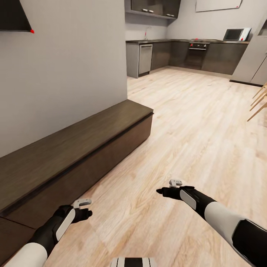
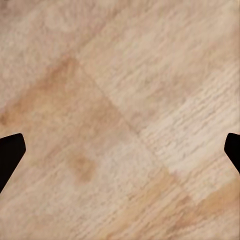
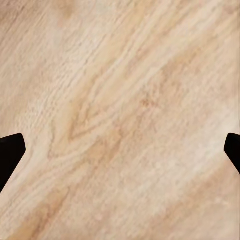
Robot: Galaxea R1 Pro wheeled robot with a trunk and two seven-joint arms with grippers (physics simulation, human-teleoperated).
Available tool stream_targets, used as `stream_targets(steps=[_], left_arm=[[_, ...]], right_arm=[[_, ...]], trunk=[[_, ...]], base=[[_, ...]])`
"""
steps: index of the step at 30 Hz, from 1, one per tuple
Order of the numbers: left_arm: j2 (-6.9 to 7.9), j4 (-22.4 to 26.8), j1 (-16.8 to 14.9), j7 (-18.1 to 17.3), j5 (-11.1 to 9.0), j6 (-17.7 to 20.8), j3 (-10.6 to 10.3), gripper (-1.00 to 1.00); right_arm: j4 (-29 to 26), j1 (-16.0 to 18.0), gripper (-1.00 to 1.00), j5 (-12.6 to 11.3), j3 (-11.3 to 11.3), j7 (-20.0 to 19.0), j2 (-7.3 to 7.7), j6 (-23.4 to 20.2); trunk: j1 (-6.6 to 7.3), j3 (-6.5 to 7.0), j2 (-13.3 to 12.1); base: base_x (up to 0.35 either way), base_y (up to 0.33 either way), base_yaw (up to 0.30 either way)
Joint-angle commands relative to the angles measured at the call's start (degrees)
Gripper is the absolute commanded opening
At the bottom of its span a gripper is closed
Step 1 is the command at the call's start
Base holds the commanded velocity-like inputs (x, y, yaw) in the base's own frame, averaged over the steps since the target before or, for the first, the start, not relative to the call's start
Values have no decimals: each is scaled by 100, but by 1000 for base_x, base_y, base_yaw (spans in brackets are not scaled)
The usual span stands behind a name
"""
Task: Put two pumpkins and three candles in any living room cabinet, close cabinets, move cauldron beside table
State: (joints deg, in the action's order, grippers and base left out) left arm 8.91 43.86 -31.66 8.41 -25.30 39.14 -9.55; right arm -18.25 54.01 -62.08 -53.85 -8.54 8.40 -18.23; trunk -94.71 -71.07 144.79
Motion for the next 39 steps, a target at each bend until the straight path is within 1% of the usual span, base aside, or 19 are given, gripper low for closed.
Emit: stream_targets(steps=[1, 7, 19, 33, 39], left_arm=[[7, 9, -3, 51, -60, 15, -29, 100], [6, 9, 1, 47, -62, 15, -29, 100], [5, 9, -1, 47, -61, 15, -29, 100], [5, 9, 1, 46, -63, 14, -29, 100], [5, 9, 2, 46, -61, 14, -29, 100]], right_arm=[[-5, 4, 100, -15, -20, -8, 4, -8], [-4, 4, 100, -15, -20, -8, 4, 3], [-3, 4, 100, -28, -20, -7, 12, 8], [-3, 4, 100, -24, -20, -8, 7, 15], [1, 4, 100, -24, -20, -8, 12, 71]], trunk=[[1, -2, 2], [1, 21, 2], [1, 92, 2], [1, 99, 2], [1, 123, 2]], base=[[11, -4, 0], [4, -1, -39], [0, 0, -210], [0, 0, -18], [0, 0, -195]])
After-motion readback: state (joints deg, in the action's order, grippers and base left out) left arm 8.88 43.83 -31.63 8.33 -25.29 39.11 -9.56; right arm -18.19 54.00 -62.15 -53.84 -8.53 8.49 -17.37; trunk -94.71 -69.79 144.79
